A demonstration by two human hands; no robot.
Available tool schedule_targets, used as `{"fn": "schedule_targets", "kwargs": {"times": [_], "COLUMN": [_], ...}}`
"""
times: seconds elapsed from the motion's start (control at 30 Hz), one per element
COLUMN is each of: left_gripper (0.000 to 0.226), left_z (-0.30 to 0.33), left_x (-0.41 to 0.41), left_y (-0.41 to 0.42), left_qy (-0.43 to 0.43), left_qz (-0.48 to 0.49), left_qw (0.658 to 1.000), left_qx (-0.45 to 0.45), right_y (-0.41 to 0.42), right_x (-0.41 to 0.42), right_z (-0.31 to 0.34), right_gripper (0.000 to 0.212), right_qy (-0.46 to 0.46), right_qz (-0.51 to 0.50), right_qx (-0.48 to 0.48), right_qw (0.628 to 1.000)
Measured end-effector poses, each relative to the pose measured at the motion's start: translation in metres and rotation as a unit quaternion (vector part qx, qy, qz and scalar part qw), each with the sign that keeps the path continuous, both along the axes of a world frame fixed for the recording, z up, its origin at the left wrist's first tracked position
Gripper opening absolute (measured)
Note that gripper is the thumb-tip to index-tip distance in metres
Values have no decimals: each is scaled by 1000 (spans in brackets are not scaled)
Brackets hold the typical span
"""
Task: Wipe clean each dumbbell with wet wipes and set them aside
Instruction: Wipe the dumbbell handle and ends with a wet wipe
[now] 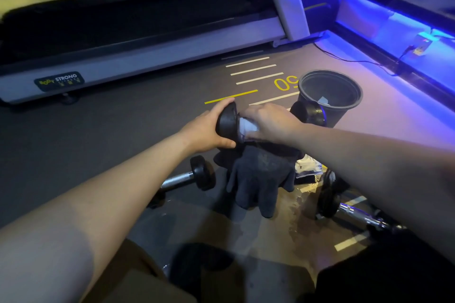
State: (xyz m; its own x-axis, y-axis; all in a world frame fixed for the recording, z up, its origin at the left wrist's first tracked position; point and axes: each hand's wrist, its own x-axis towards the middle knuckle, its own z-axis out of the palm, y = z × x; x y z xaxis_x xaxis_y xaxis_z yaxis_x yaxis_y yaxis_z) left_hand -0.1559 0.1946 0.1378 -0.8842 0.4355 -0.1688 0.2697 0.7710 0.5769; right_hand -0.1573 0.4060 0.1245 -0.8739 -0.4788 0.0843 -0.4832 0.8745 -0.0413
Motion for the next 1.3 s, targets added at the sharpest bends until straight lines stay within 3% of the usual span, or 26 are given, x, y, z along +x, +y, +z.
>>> {"fn": "schedule_targets", "kwargs": {"times": [0.1,0.27,0.37,0.67,0.73,0.9,1.03,1.1,1.23,1.3], "left_gripper": [111,110,110,110,110,110,112,111,113,114], "left_z": [-2,-3,-4,0,1,2,0,-1,0,0], "left_x": [-1,-5,-5,-3,-3,-1,1,0,-1,-1], "left_y": [0,0,0,1,3,3,3,2,4,5], "left_qy": [-2,5,10,14,12,10,14,12,15,12], "left_qz": [3,0,-3,-1,2,6,0,-1,2,1], "left_qw": [1000,1000,1000,1000,1000,1000,1000,1000,1000,1000], "left_qx": [3,0,1,-7,-9,-13,-21,-16,-15,-16], "right_y": [-4,-8,-13,-19,-18,-16,-18,-21,-23,-24], "right_x": [-6,-22,-28,1,-2,-22,-31,-27,-8,-3], "right_z": [-1,1,3,-18,-15,3,3,2,-12,-16], "right_gripper": [36,37,31,31,31,33,35,30,32,32], "right_qy": [-6,-147,-169,80,40,-160,-217,-188,-1,30], "right_qz": [-13,-75,-71,-57,-65,-99,-102,-100,-80,-79], "right_qx": [-3,-45,-25,113,96,-6,-10,18,115,126], "right_qw": [1000,985,983,989,992,982,971,977,990,988]}}
